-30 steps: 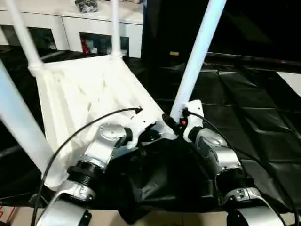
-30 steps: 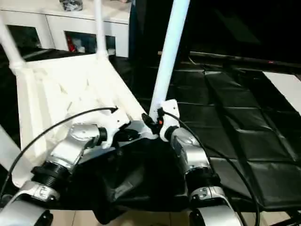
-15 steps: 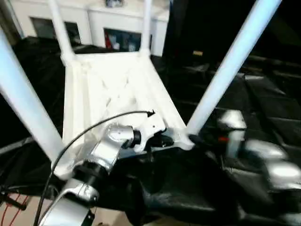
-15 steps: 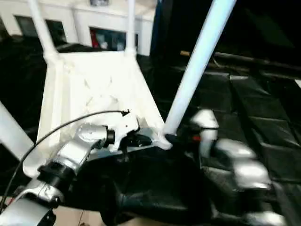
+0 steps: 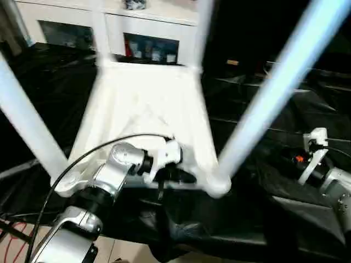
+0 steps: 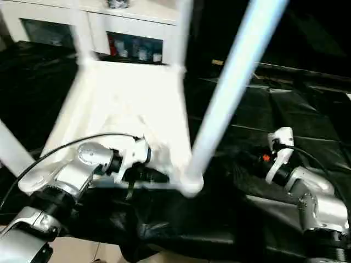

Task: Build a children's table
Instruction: Rotate leg to tighten, then move to table

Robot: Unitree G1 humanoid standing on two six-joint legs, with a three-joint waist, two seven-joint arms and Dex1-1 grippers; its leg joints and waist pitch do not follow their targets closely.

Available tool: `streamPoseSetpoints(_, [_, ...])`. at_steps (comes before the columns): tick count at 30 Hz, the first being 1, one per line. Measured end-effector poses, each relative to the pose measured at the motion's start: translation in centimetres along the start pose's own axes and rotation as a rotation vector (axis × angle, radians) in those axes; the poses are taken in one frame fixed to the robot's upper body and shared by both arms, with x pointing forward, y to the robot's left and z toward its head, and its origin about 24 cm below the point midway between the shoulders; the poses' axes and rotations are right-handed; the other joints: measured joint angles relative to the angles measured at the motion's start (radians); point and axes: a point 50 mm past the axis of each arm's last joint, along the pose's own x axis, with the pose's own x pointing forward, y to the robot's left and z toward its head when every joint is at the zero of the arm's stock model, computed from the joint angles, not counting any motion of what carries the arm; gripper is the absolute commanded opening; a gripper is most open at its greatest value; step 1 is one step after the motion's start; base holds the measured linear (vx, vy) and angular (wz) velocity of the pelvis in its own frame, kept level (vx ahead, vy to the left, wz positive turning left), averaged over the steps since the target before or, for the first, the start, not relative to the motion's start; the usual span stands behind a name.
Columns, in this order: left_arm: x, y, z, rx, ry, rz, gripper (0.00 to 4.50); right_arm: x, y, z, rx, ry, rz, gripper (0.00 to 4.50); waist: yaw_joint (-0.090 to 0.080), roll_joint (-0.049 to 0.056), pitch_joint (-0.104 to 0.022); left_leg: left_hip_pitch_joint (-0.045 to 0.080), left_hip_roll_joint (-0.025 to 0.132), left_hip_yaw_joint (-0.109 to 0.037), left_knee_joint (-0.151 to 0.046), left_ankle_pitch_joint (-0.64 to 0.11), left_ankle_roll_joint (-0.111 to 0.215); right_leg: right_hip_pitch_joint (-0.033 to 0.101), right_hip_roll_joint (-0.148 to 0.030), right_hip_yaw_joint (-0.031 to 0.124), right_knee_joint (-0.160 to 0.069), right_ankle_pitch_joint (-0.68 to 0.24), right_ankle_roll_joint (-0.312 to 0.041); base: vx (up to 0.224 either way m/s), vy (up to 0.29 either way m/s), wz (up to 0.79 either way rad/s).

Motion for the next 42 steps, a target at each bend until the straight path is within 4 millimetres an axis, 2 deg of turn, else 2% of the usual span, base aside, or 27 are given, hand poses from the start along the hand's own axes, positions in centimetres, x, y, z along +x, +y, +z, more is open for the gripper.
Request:
streamPoseSetpoints(6, [0.4,-0.7,-0.1,0.018,-0.052,-0.036,0.0,1.4,0.3,-2.1,0.025,0.035,-0.122,3.12,0.002,-0.001,0.001,-0.001,0.0,0.0,0.001,0.0,0.0,-0.002,0.0,0.0,0.003,0.0,0.0,0.0,0.0,0.0])
streamPoseSetpoints(8, [0.3,-0.7,-0.1,0.025,-0.068,-0.009,0.33,2.2,0.4,-2.4,0.033,0.026,-0.188,3.32,-0.003,-0.002,0.002,0.0,0.0,0.0,0.002,0.0,-0.001,-0.002,0.0,0.001,0.004,0.0,0.0,0.0,0.0,0.0])
streamPoseSetpoints(11, [-0.2,-0.7,0.2,0.028,-0.131,0.079,0.5,3.0,0.8,-2.7,0.045,0.009,-0.238,3.49,-0.015,-0.002,0.003,0.0,0.001,0.0,0.002,0.0,-0.001,-0.003,0.0,0.001,0.008,-0.001,0.002,0.0,0.0,0.0])
streamPoseSetpoints(15, [-1.6,-0.8,0.8,-0.03,-0.311,0.316,0.89,2.8,1.6,-2.6,-0.021,-0.014,-0.308,3.92,-0.022,-0.002,0.004,-0.003,0.001,-0.001,0.002,0.0,-0.001,-0.003,0.001,0.0,0.011,-0.004,0.004,0.0,0.0,0.0])
streamPoseSetpoints(17, [-2.7,-0.5,0.9,-0.055,-0.358,0.523,1.06,2.7,2.1,-2.5,-0.039,-0.046,-0.361,4.01,-0.023,-0.003,0.005,-0.003,0.001,-0.001,0.002,0.0,-0.001,-0.003,0.001,0.0,0.012,-0.004,0.004,0.0,0.0,0.0])
streamPoseSetpoints(20, [-4.8,0.2,0.5,-0.09,-0.37,0.821,1.38,2.5,2.9,-2.6,-0.054,-0.07,-0.415,4.37,-0.027,-0.003,0.005,-0.004,0.001,-0.002,0.003,0.0,-0.001,-0.003,0.001,0.0,0.011,-0.007,0.008,0.0,0.0,0.0])
streamPoseSetpoints(21, [-5.3,0.2,0.3,-0.1,-0.373,0.909,1.38,2.3,3.0,-2.6,-0.064,-0.074,-0.434,4.37,-0.029,-0.003,0.005,-0.004,0.001,-0.002,0.003,0.0,-0.001,-0.003,0.001,0.0,0.011,-0.007,0.01,0.0,0.0,0.0])
streamPoseSetpoints(22, [-6.1,-0.1,0.0,-0.12,-0.376,1.033,1.61,2.0,3.3,-2.6,-0.078,-0.086,-0.455,4.48,-0.032,-0.004,0.005,-0.004,0.001,-0.002,0.003,0.0,-0.001,-0.002,0.001,0.0,0.011,-0.008,0.011,0.0,0.0,0.0])
streamPoseSetpoints(25, [-7.1,-1.0,-0.9,-0.235,-0.4,1.21,1.74,1.9,4.0,-2.7,-0.088,-0.101,-0.484,4.5,-0.038,-0.007,0.005,-0.006,0.001,-0.003,0.003,0.0,-0.001,-0.003,0.001,0.0,0.011,-0.009,0.013,0.0,0.0,0.0])
streamPoseSetpoints(28, [-7.7,-2.2,-1.6,-0.306,-0.435,1.318,2.08,1.9,4.5,-2.2,-0.095,-0.132,-0.503,4.5,-0.044,-0.007,0.005,-0.007,0.001,-0.003,0.003,0.0,-0.001,-0.004,0.002,0.0,0.01,-0.01,0.014,0.0,0.0,0.0])
streamPoseSetpoints(32, [-8.2,-3.6,-2.5,-0.329,-0.413,1.435,2.26,1.5,5.0,-1.9,-0.117,-0.138,-0.505,4.5,-0.044,-0.006,0.005,-0.007,0.001,-0.005,0.003,0.0,-0.001,-0.003,0.002,0.0,0.01,-0.011,0.016,0.0,0.0,0.0])
streamPoseSetpoints(33, [-8.3,-3.8,-2.6,-0.327,-0.398,1.455,2.5,1.4,5.2,-2.3,-0.129,-0.118,-0.501,4.5,-0.044,-0.006,0.005,-0.007,0.001,-0.005,0.003,0.0,-0.001,-0.003,0.002,0.0,0.01,-0.012,0.017,0.0,0.0,0.0])
streamPoseSetpoints(38, [-8.6,-4.6,-2.8,-0.28,-0.349,1.539,2.5,1.8,6.2,-4.0,-0.184,0.001,-0.458,4.5,-0.05,-0.003,0.006,-0.007,0.001,-0.005,0.004,0.0,-0.001,-0.002,0.002,0.001,0.01,-0.012,0.017,0.0,0.0,0.0])
streamPoseSetpoints(42, [-7.6,-5.3,-3.2,-0.287,-0.32,1.514,2.5,2.5,6.6,-4.5,-0.136,0.005,-0.436,4.5,-0.05,-0.006,0.005,-0.007,0.001,-0.005,0.004,0.0,-0.001,-0.003,0.002,0.001,0.011,-0.012,0.017,0.0,0.0,0.0])
